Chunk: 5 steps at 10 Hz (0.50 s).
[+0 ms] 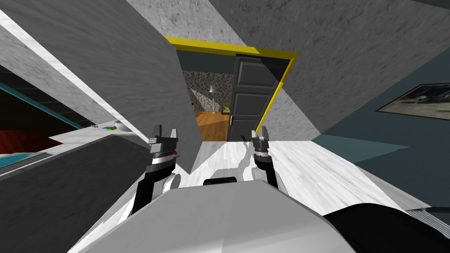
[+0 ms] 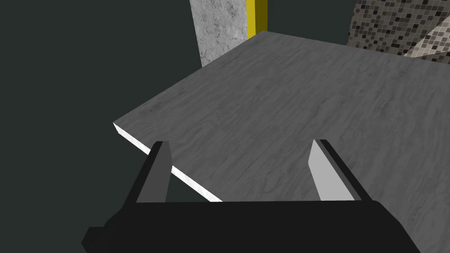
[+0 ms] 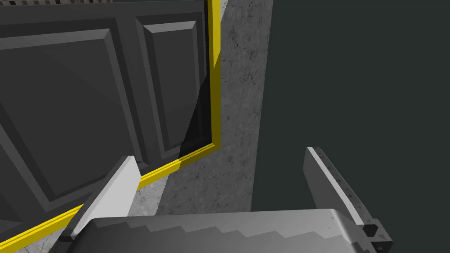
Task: Pull the door open
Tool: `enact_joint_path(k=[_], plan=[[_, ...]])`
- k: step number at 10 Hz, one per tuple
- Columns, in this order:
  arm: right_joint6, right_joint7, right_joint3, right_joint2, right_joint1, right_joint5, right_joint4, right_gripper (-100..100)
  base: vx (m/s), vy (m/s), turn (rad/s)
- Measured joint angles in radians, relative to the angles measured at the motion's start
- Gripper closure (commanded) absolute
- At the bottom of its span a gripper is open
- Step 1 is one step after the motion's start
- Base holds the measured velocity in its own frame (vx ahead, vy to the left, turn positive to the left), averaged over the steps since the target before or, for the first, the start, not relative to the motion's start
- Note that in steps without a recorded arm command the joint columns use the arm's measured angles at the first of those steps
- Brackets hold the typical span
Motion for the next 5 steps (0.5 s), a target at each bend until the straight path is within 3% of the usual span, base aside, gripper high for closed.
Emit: enact_joint_path(k=[5], plan=[[-0.024, -0.063, 0.027, -0.02, -0.034, -0.043, 0.086, -100, 0.102, 0.004, 0.003]])
